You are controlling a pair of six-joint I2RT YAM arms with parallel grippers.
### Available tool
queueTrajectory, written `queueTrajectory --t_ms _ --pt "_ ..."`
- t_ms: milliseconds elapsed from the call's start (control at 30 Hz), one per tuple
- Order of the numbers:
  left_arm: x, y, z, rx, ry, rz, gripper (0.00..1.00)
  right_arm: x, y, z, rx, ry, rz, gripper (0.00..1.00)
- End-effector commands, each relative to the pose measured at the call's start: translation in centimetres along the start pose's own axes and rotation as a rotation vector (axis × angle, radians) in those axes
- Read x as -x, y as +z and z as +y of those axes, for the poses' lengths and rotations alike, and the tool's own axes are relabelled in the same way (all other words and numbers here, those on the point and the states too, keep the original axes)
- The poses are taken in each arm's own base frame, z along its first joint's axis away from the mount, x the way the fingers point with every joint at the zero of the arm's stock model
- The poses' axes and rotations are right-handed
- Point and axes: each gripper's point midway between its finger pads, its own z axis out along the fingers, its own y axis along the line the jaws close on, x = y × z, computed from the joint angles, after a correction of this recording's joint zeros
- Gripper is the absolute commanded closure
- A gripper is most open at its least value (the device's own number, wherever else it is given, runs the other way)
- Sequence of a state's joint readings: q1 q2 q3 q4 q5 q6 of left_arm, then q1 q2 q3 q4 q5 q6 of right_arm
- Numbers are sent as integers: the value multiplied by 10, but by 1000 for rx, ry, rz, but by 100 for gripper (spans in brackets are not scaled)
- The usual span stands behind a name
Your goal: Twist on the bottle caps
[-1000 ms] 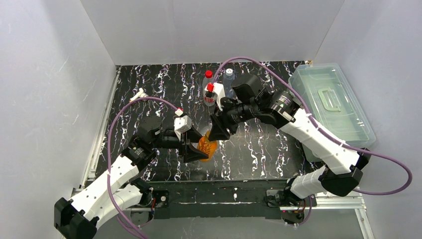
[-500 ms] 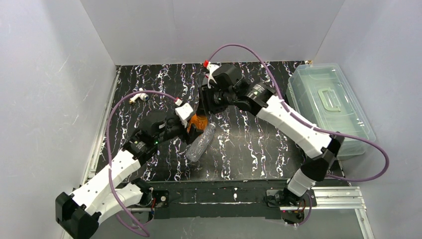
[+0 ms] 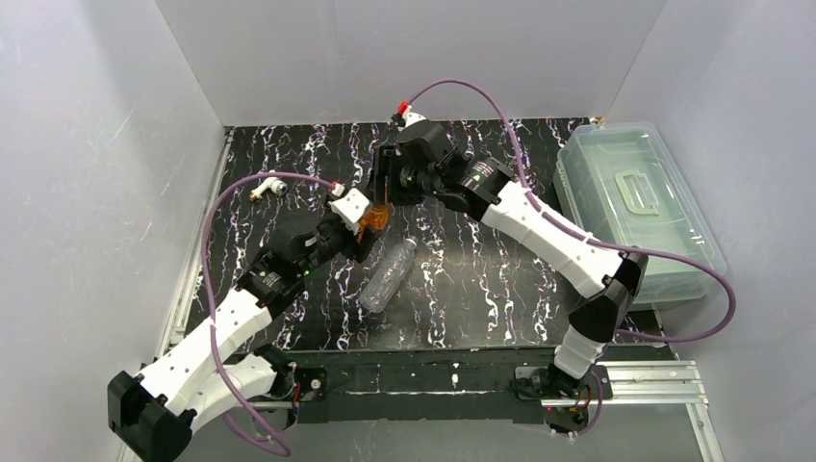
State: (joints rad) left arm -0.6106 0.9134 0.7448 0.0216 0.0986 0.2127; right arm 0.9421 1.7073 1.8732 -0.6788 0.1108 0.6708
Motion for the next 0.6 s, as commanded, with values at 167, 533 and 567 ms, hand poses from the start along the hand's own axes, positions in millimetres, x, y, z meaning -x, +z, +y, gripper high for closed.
queueTrajectory --t_ms 167,533,567 --pt "20 -21 -45 -224 -126 -128 100 37 -80 18 54 -122 -133 2" --pt "19 -52 -109 -609 -190 -77 100 19 -135 13 215 -409 -145 2" --pt "20 -57 -113 -643 -191 -78 100 14 -138 15 238 -443 -127 2"
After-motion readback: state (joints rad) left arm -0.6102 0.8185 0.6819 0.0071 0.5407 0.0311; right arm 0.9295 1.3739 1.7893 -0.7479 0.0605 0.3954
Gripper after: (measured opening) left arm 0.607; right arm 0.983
